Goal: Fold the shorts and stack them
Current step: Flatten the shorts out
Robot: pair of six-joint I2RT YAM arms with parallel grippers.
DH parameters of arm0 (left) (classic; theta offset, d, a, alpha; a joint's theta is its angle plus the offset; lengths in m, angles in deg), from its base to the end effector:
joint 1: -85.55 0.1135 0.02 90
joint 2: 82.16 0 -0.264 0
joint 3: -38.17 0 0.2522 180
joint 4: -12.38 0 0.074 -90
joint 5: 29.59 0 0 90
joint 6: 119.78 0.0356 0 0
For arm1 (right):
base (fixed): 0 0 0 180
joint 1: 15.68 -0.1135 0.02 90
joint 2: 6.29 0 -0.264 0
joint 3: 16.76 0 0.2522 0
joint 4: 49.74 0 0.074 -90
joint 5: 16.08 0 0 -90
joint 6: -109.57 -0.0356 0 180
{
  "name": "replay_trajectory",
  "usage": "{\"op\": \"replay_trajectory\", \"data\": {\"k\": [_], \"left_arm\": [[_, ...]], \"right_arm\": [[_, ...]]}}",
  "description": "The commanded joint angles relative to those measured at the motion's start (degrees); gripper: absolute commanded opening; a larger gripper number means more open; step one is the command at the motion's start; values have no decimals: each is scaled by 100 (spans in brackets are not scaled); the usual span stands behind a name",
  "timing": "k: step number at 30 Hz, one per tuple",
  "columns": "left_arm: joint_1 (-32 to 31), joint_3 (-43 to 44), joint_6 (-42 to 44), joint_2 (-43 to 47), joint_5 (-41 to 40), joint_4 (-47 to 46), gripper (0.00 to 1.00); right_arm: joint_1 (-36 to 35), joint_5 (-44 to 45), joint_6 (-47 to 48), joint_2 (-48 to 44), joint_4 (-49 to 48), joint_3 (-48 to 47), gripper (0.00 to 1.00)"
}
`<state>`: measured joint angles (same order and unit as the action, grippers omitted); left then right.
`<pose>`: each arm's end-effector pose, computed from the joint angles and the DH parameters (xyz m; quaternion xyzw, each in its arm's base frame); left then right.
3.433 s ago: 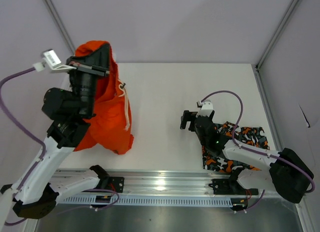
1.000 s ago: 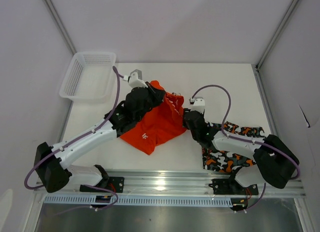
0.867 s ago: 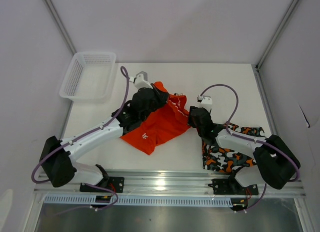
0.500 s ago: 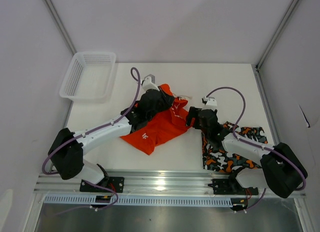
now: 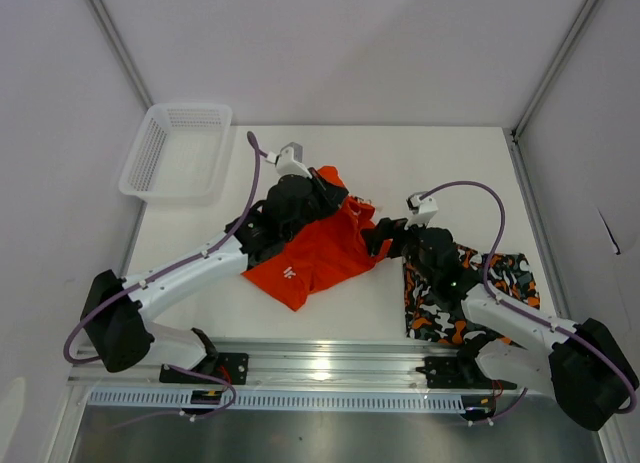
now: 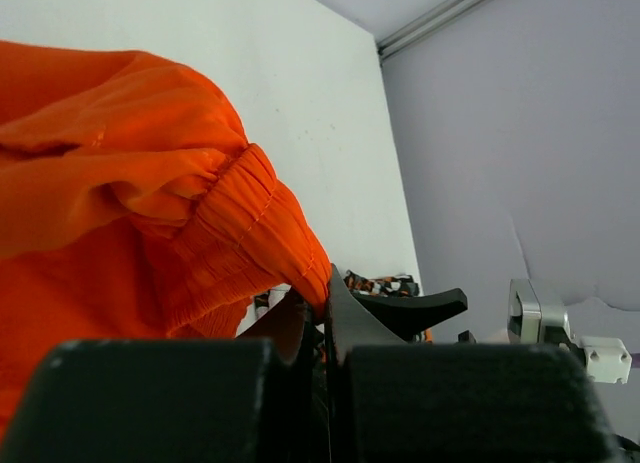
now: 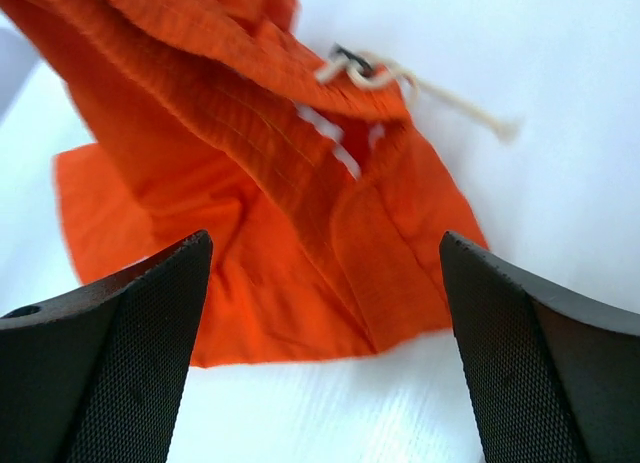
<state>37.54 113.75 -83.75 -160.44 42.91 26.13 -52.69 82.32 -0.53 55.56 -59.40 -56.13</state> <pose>0.2233 -0.2320 0.3295 -0.1321 0.7859 -0.3831 0.4671 0.1908 0.1373 0.2256 -0.0694 0.7778 0.2471 0.5738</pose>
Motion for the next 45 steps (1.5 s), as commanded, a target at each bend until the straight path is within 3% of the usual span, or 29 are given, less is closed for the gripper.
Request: {"op": "replay_trajectory", "data": {"k": [1, 7, 13, 24, 27, 28, 30, 31, 33, 34, 35, 38, 45], "left_arm": [[-86, 339, 1, 401, 132, -43, 0], [-121, 471, -43, 445, 168, 326, 0], [-156, 480, -60, 489, 264, 423, 0], [-279, 269, -122, 805, 334, 607, 0], [-279, 234, -122, 945, 300, 704, 0], [-279, 225, -113, 990, 299, 730, 0], [-279, 225, -87, 1112, 334, 792, 1], [-279, 234, -78, 1148, 352, 818, 1], [-279, 251, -35, 1253, 361, 923, 11], [-271, 269, 18, 1289, 352, 959, 23], [-270, 304, 45, 1315, 291, 1046, 56], [-227, 558, 203, 1464, -104, 1626, 87], [336, 841, 975, 1983, 79, 2576, 91]], "right_arm": [[-42, -594, 576, -287, -725, -67, 96], [-517, -287, 1270, -111, -654, -489, 98], [-702, -770, 1711, -147, -1226, -488, 98], [-675, -972, 1965, 758, -892, -1482, 77], [-640, -1068, 1983, 978, -980, -1570, 60], [-640, -1052, 1983, 1022, -1024, -1588, 49], [-605, -1069, 1983, 1075, -1068, -1597, 38], [-596, -1078, 1949, 1075, -1094, -1597, 26], [-553, -1121, 1870, 1014, -1130, -1562, 12], [-544, -1156, 1834, 979, -1138, -1553, 0], [-526, -1183, 1747, 944, -1138, -1535, 0], [-403, -1446, 1580, 786, -1200, -1369, 0], [-263, -1675, 1588, 302, -1226, -797, 0]]}}
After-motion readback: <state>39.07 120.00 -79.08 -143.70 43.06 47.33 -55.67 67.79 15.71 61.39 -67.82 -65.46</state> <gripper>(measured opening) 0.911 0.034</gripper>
